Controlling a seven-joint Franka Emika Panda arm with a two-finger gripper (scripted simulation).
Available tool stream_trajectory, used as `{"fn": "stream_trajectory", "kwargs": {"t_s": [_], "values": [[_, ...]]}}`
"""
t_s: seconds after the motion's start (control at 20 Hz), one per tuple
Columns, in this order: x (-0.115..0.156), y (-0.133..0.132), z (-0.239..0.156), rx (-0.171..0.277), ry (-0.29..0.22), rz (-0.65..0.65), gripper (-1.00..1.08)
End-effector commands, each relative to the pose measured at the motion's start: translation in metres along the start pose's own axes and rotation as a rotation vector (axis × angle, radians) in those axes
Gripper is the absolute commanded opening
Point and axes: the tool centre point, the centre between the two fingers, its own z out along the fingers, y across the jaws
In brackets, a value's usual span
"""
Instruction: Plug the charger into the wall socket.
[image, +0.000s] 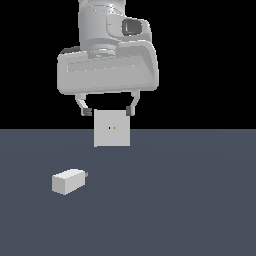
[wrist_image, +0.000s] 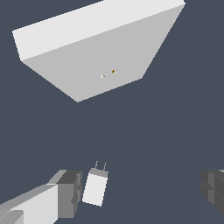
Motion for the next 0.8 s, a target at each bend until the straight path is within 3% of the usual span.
{"fn": "stream_trajectory", "kwargs": {"t_s": [0.0,0.75], "values": [[-0.01,-0.006,0.008,-0.005,0.013,0.03,1.0],[-0.054,-0.035,0.049,-0.035,0.075,0.174,1.0]]}}
